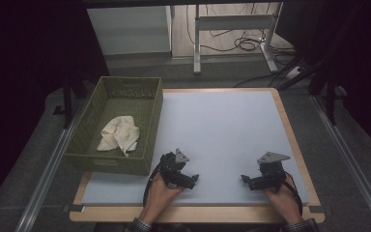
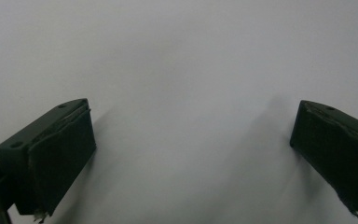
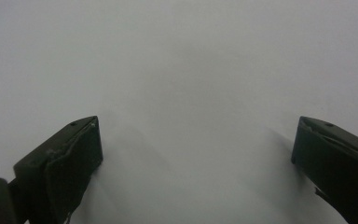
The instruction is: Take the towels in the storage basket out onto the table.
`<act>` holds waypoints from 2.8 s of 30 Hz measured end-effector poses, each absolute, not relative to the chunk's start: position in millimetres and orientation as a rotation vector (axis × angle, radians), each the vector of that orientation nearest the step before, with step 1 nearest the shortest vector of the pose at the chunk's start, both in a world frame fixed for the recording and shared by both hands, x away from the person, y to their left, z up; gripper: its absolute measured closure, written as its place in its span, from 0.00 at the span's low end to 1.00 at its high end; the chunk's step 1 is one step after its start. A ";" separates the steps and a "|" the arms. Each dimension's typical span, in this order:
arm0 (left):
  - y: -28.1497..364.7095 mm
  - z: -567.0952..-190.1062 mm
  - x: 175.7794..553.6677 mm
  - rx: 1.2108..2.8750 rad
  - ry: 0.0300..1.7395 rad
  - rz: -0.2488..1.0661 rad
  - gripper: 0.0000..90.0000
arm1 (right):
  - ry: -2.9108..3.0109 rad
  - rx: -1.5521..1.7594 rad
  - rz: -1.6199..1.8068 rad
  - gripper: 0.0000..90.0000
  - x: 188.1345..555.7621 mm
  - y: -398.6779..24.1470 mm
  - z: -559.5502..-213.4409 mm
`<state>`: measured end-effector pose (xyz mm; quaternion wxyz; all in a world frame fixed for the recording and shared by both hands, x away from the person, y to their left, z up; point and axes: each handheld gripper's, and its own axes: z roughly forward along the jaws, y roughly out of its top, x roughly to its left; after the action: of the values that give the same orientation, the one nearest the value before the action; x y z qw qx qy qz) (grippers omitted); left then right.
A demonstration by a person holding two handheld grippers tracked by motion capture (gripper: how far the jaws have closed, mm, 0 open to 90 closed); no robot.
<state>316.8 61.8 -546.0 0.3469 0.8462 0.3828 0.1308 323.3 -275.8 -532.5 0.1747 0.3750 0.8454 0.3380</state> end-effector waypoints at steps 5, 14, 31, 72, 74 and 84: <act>61.5 -544.9 316.8 2.203 0.985 0.335 0.00 | 2.395 1.063 0.957 0.02 323.1 -275.7 -532.5; 63.5 -531.1 315.6 2.193 0.962 0.307 0.02 | 2.395 1.062 0.957 0.02 323.2 -275.7 -532.5; 49.1 -493.2 332.0 2.244 0.863 0.254 0.03 | 2.395 1.063 0.957 0.02 323.2 -275.8 -532.5; 108.0 -402.0 395.3 2.247 0.953 0.385 0.01 | 2.394 1.060 0.958 0.02 323.4 -275.8 -532.7; 113.2 -401.2 398.2 2.244 0.971 0.393 0.01 | 2.394 1.060 0.958 0.02 323.4 -275.9 -532.7; 147.5 -397.4 409.7 2.218 1.072 0.440 0.01 | 2.395 1.059 0.957 0.02 323.4 -275.9 -532.7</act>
<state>409.7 147.5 -397.4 0.3139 0.8415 0.4068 0.1671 323.4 -275.9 -532.7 0.1759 0.3741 0.8455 0.3380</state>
